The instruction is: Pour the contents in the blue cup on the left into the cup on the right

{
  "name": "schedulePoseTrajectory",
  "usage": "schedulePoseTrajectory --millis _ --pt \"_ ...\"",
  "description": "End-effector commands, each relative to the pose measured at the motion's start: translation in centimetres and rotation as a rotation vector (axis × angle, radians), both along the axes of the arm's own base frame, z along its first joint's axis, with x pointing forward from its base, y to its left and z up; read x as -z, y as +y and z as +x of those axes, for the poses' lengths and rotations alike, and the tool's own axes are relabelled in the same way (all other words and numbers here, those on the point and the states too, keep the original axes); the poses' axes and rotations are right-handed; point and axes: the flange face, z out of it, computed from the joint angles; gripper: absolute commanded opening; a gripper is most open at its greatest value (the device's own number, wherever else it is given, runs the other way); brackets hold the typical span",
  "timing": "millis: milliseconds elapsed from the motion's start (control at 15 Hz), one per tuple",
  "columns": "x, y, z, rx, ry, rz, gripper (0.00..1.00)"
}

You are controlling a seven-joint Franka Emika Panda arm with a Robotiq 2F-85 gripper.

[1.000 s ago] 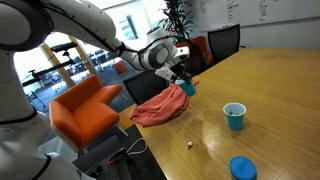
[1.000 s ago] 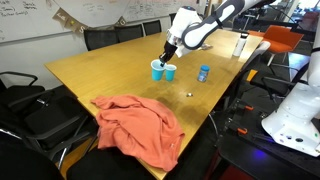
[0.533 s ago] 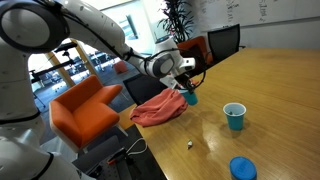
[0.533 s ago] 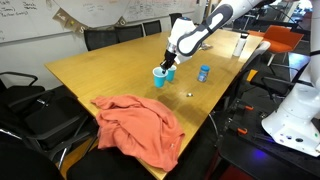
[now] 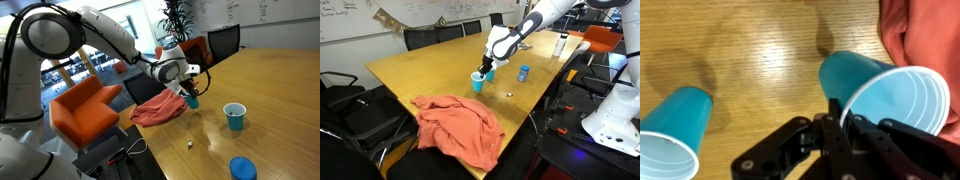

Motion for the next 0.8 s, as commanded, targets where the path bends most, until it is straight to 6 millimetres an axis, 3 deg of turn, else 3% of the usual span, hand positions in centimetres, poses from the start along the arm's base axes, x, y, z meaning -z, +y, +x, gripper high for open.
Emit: schedulePoseTrajectory --millis 0,733 --pt "0.9 -0.5 1.1 0.002 0.024 0.009 0.01" --pt "3.8 -1.2 1.9 0.021 0.107 -0.008 0.01"
